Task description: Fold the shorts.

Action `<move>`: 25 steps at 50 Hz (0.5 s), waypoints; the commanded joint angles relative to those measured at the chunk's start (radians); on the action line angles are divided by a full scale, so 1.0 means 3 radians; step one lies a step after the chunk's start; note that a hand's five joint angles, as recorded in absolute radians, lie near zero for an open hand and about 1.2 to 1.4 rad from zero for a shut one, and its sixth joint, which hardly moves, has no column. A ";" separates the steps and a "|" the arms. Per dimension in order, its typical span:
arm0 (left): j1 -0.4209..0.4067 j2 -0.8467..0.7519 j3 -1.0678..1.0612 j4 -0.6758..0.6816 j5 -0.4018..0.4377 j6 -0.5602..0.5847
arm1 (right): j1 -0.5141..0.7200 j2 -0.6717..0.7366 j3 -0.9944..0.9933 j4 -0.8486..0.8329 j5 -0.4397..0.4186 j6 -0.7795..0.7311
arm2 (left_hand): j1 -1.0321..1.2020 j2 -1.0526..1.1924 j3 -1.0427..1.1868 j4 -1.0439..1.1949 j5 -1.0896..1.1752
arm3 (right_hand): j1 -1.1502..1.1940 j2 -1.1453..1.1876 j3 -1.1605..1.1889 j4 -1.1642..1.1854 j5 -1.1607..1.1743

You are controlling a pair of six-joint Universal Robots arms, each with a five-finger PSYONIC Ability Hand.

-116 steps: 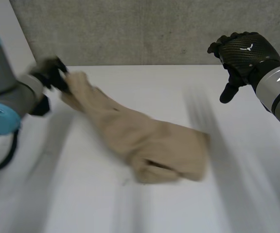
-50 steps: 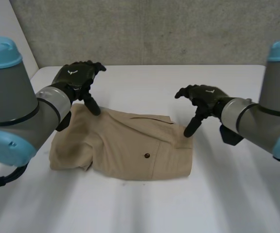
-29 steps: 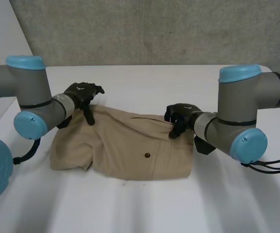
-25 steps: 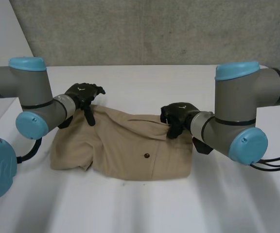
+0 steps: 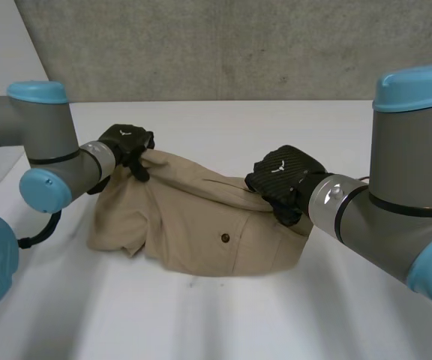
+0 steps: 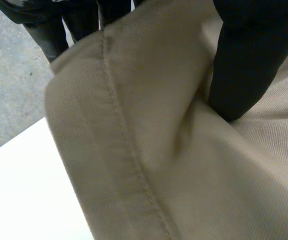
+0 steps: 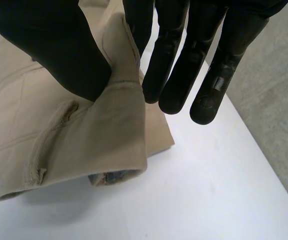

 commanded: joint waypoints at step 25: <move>0.0004 0.0567 -0.0461 -0.0180 0.0022 0.0566 | -0.0007 0.0224 -0.0063 -0.0028 0.0101 0.0006 | -0.1064 -0.1053 -0.1040 -0.1047 -0.0709 | 0.1430 0.0726 0.0725 0.0693 0.0786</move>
